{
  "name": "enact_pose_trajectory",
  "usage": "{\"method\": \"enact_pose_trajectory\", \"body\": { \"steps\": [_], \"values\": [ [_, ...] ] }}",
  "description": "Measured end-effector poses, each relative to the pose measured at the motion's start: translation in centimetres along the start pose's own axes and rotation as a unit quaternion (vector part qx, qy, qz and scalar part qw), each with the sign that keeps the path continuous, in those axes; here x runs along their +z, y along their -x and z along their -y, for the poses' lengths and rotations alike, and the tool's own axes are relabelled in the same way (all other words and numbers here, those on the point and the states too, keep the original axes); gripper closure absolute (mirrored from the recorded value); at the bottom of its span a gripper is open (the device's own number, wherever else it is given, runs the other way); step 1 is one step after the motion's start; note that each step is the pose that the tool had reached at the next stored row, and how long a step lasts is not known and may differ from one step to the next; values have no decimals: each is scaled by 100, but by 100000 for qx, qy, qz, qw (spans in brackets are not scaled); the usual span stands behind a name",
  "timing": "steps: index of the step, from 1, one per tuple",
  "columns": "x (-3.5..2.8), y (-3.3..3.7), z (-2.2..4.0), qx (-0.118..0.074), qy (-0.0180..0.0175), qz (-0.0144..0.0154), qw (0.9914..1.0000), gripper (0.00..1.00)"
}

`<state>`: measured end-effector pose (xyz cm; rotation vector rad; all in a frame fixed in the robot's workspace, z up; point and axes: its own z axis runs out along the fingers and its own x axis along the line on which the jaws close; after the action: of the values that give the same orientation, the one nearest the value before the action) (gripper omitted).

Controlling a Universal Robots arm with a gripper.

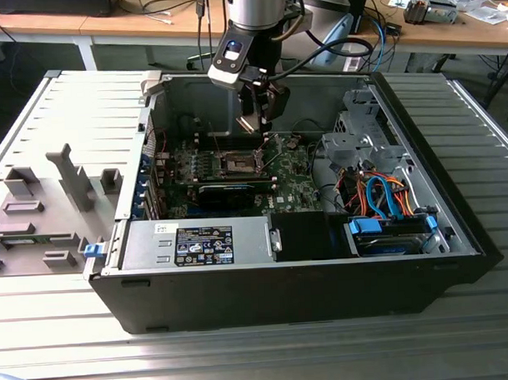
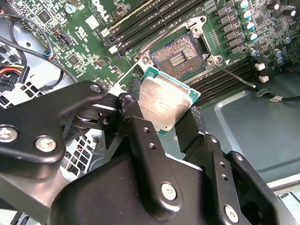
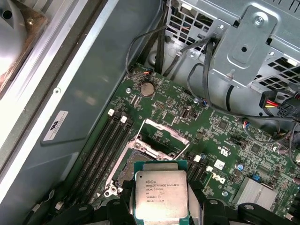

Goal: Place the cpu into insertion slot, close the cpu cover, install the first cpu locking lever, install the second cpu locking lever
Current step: 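Place the cpu into insertion slot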

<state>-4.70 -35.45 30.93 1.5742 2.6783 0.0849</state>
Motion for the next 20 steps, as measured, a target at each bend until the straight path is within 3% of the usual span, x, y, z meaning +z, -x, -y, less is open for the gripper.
{"method": "enact_pose_trajectory", "body": {
  "steps": [20],
  "values": [
    [4, 0, 0, 1392, -8, 99, 99990, 45]
  ]
}}
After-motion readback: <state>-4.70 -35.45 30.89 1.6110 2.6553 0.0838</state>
